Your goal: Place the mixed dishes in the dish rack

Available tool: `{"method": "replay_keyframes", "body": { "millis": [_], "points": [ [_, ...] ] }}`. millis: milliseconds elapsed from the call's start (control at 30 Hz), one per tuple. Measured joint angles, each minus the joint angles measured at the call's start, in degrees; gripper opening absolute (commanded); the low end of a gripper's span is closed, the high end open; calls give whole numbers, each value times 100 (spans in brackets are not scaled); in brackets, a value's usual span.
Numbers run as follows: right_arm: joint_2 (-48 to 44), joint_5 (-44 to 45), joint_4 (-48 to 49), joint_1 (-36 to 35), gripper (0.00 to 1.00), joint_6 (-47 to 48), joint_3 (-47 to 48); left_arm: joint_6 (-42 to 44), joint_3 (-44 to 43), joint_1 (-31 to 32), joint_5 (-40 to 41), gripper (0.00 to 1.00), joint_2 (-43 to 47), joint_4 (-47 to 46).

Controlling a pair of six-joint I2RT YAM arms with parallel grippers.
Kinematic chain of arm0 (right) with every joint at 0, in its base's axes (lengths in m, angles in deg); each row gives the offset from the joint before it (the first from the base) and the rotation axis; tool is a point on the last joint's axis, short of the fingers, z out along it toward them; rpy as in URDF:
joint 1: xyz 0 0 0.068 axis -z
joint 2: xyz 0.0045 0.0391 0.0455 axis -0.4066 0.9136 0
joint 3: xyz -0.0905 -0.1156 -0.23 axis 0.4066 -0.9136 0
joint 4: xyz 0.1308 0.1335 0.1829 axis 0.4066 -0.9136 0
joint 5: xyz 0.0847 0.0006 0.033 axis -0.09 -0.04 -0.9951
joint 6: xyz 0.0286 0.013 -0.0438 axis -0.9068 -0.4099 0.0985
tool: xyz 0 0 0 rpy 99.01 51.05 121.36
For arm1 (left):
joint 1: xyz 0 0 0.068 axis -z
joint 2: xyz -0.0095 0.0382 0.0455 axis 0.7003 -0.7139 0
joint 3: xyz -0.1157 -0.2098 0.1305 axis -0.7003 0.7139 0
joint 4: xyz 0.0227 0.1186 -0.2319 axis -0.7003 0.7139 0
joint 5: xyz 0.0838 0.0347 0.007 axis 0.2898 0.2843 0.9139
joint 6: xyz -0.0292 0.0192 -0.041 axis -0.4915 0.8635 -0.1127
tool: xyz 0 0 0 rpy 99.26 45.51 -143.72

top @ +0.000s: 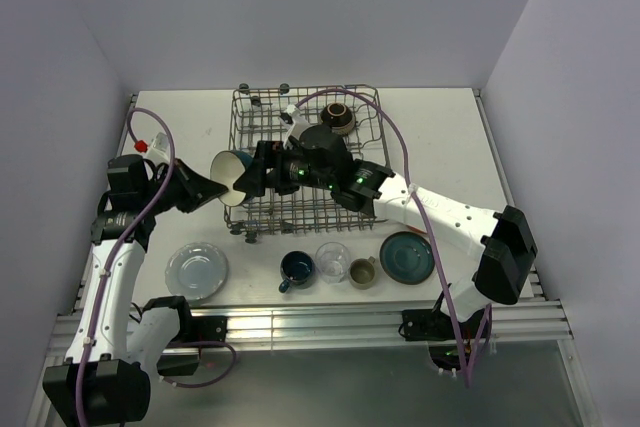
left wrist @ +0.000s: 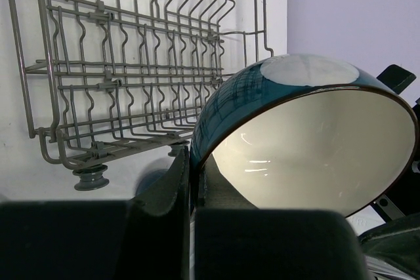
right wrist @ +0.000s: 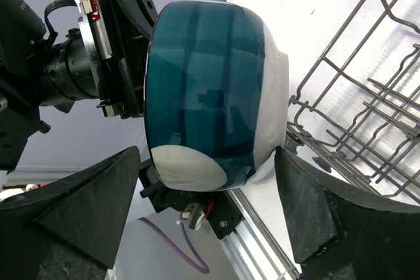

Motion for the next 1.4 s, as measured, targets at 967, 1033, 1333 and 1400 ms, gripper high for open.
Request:
{"method": "replay_keyframes", "body": {
  "millis": [967,1033,1333,1400],
  "points": [
    [70,214,389,-46,42,492,-101,-17,26,50,-345,0,0,-66],
    [70,166,431,-31,0,474,-131,-22,39,50,-343,0,0,-81],
    [26,203,717,-24,0,407,-400,9,79,50,-363,29,-101,-83],
    [22,234,686,-20,0,420,-420,-26,76,44,-424,45,-142,-105]
  ]
}}
